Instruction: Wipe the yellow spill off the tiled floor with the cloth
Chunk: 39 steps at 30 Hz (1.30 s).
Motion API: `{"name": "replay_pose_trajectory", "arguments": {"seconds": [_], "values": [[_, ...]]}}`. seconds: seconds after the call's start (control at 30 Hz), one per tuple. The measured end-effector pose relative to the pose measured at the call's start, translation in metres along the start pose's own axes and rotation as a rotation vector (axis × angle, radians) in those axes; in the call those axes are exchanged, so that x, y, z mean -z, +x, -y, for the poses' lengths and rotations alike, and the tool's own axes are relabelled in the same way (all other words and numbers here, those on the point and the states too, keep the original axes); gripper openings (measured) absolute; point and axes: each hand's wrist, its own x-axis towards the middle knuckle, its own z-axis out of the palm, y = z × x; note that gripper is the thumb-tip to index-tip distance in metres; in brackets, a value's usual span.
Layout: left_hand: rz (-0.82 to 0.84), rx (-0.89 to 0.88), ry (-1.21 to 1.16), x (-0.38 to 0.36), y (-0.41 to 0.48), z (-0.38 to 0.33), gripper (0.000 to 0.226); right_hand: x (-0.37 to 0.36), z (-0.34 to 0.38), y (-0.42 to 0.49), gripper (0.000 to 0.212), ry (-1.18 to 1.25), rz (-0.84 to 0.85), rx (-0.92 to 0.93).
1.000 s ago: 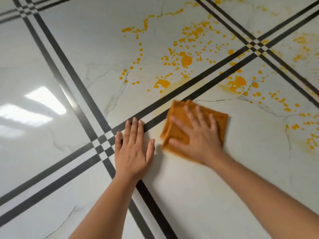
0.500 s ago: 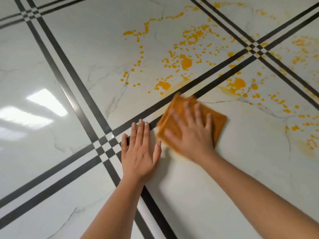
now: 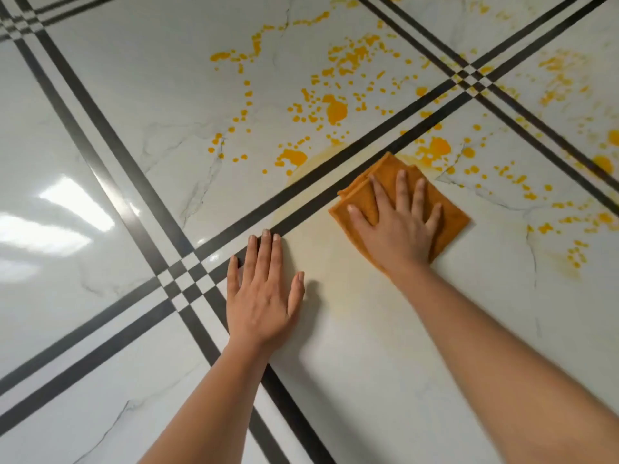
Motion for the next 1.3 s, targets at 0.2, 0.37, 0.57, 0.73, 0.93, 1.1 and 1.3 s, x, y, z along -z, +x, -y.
{"name": "replay_pose_trajectory", "arguments": {"seconds": [0.2,0.37,0.57,0.73,0.93,1.1,1.3], "values": [[-0.003,0.008,-0.010,-0.001,-0.003,0.004,0.071,-0.007,0.004,-0.035,0.071,-0.100,0.062,0.465],[-0.063,0.121,-0.032,0.001,-0.017,0.018,0.069,-0.016,0.045,-0.035,0.070,0.026,-0.037,0.111],[-0.065,0.155,-0.007,0.009,-0.025,0.046,0.069,-0.013,0.061,-0.026,0.071,-0.056,0.037,0.241],[-0.077,0.186,-0.067,0.014,-0.024,0.050,0.071,-0.030,0.102,-0.051,0.073,-0.082,0.065,0.540],[-0.055,0.134,-0.005,0.010,-0.026,0.048,0.072,-0.019,0.074,-0.027,0.069,-0.011,-0.031,0.160],[0.013,0.085,-0.009,0.009,-0.025,0.037,0.068,-0.009,0.034,-0.039,0.073,-0.149,0.091,0.438],[-0.133,-0.028,-0.168,0.011,0.006,-0.036,0.069,0.008,-0.015,-0.051,0.080,0.141,0.082,0.254]]}}
